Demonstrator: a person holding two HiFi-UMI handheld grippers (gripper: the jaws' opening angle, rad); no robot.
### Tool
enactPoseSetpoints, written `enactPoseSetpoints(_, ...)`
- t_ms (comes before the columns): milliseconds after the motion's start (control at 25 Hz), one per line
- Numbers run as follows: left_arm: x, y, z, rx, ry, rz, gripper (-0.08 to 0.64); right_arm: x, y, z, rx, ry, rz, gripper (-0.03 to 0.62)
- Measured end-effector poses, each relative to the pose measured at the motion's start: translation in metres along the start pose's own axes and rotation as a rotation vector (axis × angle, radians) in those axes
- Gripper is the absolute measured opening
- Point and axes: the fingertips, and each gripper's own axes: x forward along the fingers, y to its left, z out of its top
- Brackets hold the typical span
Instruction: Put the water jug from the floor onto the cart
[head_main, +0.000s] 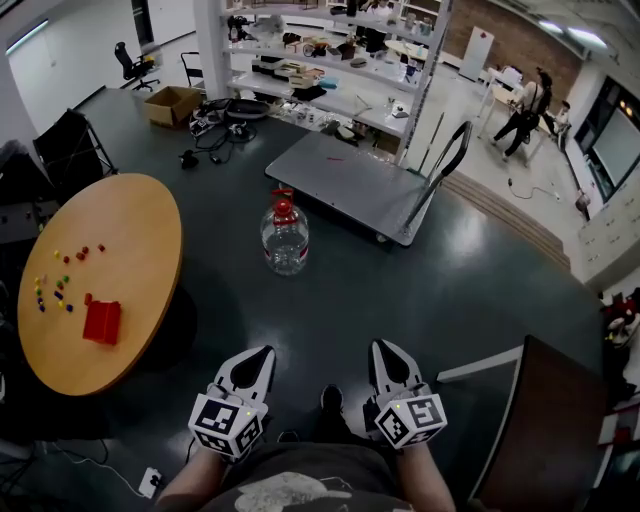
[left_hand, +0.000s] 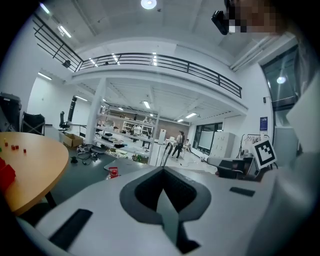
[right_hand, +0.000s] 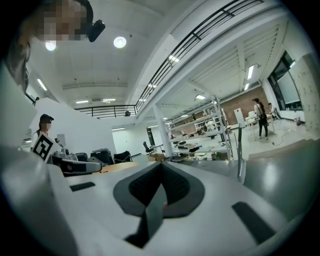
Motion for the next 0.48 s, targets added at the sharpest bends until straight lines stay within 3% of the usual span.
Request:
enactPoseSetpoints(240,0.070,-0.008,0.019,-0.004,0.011,0.011,0.002,0.039,-0.063,0.028,0.013,-0.006,0.018,-0.009)
enactPoseSetpoints(480,0.128,-0.023,0.032,0.013,0.016,0.007,0.002,0.050,-0.133,0.051,0.042,-0.031,-0.027,-0.009)
